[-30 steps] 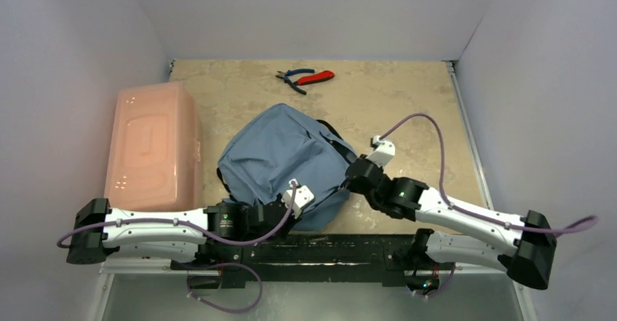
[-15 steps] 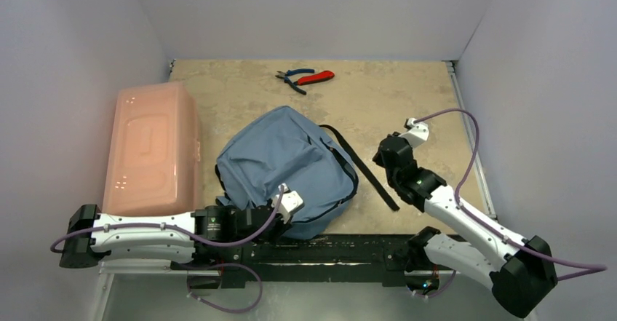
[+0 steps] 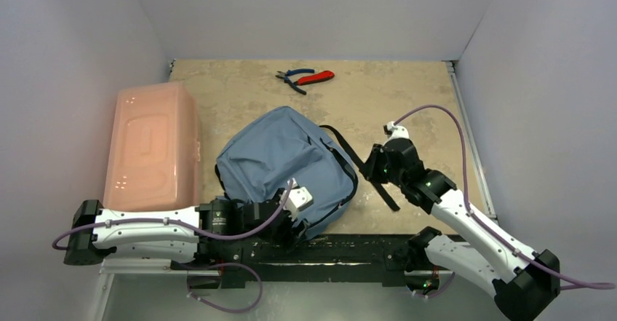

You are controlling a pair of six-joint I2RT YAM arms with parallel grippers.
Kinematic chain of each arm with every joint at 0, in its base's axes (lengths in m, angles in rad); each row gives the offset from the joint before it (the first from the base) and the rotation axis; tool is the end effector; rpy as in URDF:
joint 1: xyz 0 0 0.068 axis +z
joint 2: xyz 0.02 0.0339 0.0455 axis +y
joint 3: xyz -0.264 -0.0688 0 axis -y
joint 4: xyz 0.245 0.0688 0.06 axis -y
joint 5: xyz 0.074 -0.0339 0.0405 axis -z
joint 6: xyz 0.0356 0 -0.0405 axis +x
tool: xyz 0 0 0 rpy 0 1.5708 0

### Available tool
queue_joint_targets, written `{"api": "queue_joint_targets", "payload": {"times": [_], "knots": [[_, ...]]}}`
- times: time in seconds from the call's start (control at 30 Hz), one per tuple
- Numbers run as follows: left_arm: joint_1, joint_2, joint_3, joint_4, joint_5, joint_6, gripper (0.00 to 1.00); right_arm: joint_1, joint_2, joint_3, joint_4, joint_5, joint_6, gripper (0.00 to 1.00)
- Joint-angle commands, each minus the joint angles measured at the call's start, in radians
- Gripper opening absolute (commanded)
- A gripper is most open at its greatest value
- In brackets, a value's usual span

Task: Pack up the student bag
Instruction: Zip the student bag at the center of the board.

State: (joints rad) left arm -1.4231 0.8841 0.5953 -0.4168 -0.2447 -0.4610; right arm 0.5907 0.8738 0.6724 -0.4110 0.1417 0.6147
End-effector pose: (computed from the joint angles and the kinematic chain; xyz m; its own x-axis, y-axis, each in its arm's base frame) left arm 0.0361 -0.1839 0.2350 -0.5003 0.4298 -0.7516 0.7927 0.5766 -0.1979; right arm 0.1622 0.1027 0.2629 -0.6527 0.2498 -0.7153 -0.0967 0.9089 0.4056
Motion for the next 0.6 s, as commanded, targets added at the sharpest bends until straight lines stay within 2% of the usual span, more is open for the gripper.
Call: {"api": "queue_joint_targets", "payload": {"times": [0.0,0.1,0.13,0.17,0.37,0.57], "knots": [[-0.005,0.028,0.166,0.026,-0.051,0.028,0.74,0.003,-0.045,-0.004,-0.127,-0.166,-0.033,0.19],[-0.002,0.107,0.269,0.017,-0.130,0.067,0.76,0.003,-0.047,-0.005,-0.125,-0.201,-0.033,0.19],[0.003,0.138,0.294,0.023,-0.147,0.079,0.77,0.003,-0.042,-0.012,-0.111,-0.211,0.095,0.56],[0.008,0.168,0.309,0.035,-0.158,0.091,0.77,0.003,-0.032,-0.017,-0.107,-0.211,0.155,0.62],[0.069,0.340,0.355,0.090,-0.140,0.098,0.75,0.003,-0.015,-0.033,-0.134,-0.182,0.265,0.65],[0.091,0.480,0.365,0.130,-0.093,0.107,0.62,0.004,-0.050,-0.035,-0.128,-0.229,0.263,0.54]]}}
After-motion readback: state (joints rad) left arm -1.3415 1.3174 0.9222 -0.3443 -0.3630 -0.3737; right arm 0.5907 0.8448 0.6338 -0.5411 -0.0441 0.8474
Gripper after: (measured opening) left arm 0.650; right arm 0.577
